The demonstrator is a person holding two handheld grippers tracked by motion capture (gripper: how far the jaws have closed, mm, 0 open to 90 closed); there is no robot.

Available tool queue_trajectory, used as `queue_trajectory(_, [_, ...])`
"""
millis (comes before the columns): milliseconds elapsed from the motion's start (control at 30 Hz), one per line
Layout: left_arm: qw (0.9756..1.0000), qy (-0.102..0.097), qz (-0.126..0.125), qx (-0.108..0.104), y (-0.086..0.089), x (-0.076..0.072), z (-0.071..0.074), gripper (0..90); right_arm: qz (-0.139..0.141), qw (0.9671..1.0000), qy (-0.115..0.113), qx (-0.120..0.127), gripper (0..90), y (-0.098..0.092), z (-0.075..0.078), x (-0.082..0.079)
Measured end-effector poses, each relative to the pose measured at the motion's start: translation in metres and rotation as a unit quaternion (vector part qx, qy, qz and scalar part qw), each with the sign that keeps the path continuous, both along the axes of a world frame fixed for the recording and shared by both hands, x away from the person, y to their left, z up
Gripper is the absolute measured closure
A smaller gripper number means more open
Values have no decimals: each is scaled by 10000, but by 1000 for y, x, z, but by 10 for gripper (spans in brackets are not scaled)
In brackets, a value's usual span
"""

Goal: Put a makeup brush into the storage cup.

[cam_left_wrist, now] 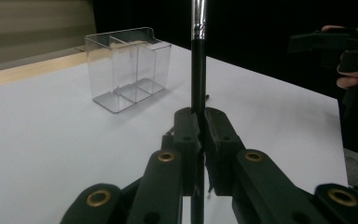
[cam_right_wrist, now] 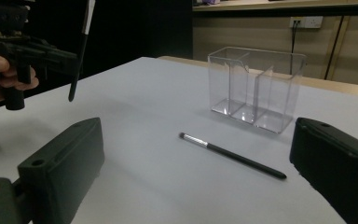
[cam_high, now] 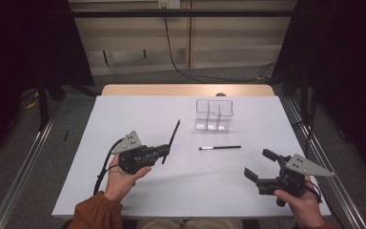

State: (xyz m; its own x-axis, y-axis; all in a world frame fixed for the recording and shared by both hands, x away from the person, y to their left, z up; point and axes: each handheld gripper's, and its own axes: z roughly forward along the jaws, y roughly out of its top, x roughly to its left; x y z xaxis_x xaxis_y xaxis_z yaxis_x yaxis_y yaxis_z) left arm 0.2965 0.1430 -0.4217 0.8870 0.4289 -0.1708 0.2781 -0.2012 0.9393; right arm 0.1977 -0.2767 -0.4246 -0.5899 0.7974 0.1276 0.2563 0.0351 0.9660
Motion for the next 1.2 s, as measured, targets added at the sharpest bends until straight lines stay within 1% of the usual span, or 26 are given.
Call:
queue_trajectory(67, [10000, 34, -83, 8, -4, -1, 0, 842, 141, 9999, -21, 21, 30, 8, 4, 4])
queue_trajectory(133, [9998, 26, -174, -28, -8, -3, 2, 842, 251, 9997, -25, 2, 35, 14, 7, 7])
queue_trajectory(167, [9998, 29, -197, -40, -10, -4, 3, 842, 315, 9995, -25, 17, 36, 18, 8, 9])
queue_trajectory(233, [9997, -27, -243, -11, -14, -5, 4, 842, 389, 9992, 17, 27, 41, 23, 10, 12])
queue_trajectory(267, [9996, -33, -263, -12, -17, -5, 4, 842, 455, 9989, 41, 38, 68, 26, 11, 14])
queue_trajectory(367, [9995, -26, -297, -36, -23, -5, 4, 842, 674, 9977, 71, 83, 71, 36, 17, 21])
queue_trajectory(433, [9995, -61, -307, 5, -28, -5, 4, 842, 781, 9968, 84, 153, 83, 41, 21, 24])
queue_trajectory(500, [9995, -73, -305, -84, -31, -5, 5, 842, 848, 9963, 81, 150, 84, 47, 25, 29])
queue_trajectory(533, [9994, -115, -330, -36, -35, -6, 5, 842, 878, 9960, 70, 157, 88, 50, 27, 31])
queue_trajectory(567, [9994, -138, -323, -40, -37, -7, 5, 842, 924, 9956, 56, 161, 92, 54, 29, 34])
queue_trajectory(633, [9992, -109, -385, -77, -41, -6, 6, 842, 998, 9948, 68, 203, 96, 59, 31, 36])
queue_trajectory(700, [9991, -145, -393, -50, -45, -5, 6, 842, 1053, 9942, 46, 191, 99, 65, 33, 40])
queue_trajectory(733, [9991, -109, -402, -89, -47, -3, 7, 842, 1076, 9940, 42, 191, 100, 67, 34, 41])
queue_trajectory(867, [9990, -129, -408, -123, -50, -1, 7, 842, 1146, 9934, 35, 96, 87, 76, 35, 49])
queue_trajectory(933, [9990, -136, -414, -120, -49, -1, 8, 842, 1268, 9919, 4, 77, 59, 82, 36, 52])
queue_trajectory(967, [9990, -135, -404, -133, -49, -2, 8, 842, 1313, 9913, -33, 2, 56, 86, 37, 53])
queue_trajectory(1000, [9990, -146, -406, -134, -48, -2, 8, 842, 1351, 9908, -3, 4, 54, 89, 37, 54])
queue_trajectory(1133, [9989, -192, -407, -150, -46, -3, 10, 842, 1463, 9892, 16, -2, 73, 101, 40, 60])
queue_trajectory(1200, [9988, -200, -410, -150, -46, -4, 10, 842, 1468, 9892, -4, -33, 86, 105, 41, 63])
